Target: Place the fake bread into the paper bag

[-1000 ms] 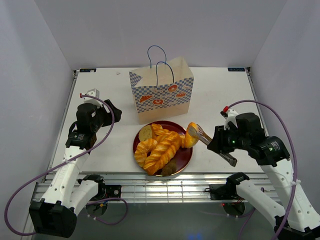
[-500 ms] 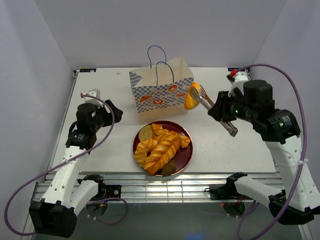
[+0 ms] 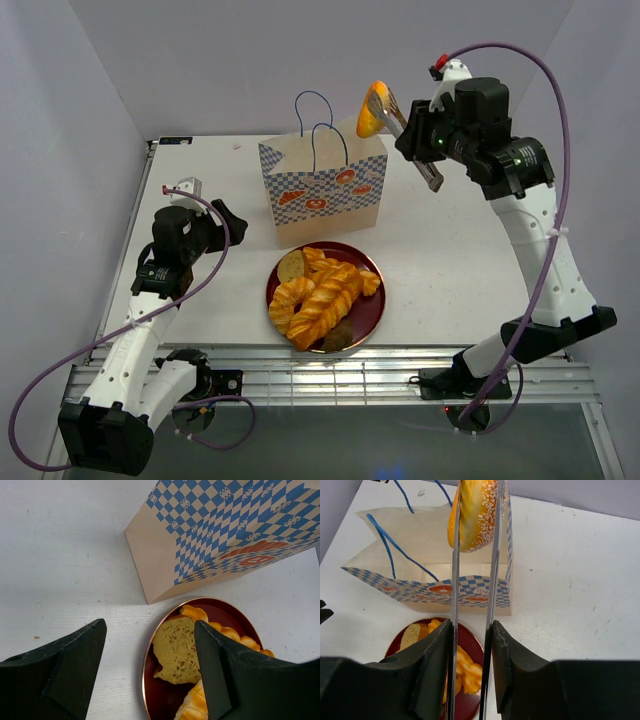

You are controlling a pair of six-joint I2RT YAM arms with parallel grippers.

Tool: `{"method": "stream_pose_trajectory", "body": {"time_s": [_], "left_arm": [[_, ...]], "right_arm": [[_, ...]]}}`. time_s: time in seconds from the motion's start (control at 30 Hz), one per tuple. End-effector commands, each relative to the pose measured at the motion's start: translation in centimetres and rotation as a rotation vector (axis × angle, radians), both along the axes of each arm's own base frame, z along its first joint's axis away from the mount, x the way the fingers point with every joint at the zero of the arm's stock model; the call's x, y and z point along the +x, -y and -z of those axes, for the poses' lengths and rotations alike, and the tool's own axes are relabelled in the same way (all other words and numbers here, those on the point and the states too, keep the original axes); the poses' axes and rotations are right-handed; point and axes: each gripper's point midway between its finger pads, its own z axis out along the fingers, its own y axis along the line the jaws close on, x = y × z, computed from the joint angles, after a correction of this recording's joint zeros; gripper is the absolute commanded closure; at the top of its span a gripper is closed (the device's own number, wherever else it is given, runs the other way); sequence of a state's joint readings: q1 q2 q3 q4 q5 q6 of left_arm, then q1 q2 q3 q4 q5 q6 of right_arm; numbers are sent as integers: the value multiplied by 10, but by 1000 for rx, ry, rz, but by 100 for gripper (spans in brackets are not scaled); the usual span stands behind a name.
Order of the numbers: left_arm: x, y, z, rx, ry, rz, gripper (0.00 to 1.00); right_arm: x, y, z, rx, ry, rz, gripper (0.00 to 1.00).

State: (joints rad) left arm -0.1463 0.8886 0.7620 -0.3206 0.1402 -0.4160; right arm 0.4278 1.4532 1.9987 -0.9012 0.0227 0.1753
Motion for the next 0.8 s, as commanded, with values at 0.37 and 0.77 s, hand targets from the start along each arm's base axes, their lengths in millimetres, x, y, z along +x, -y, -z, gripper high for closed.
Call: {"method": "stream_pose_trajectory", "body": {"time_s": [0.37,0.77], "left_arm": [[0,11,-14,-23,45,58,19],[0,12,-11,-24,37,65,19]], "right_arm": [[41,-62,27,122,-29,-176,48],[25,-55,30,112,-35,-180,33]]}}
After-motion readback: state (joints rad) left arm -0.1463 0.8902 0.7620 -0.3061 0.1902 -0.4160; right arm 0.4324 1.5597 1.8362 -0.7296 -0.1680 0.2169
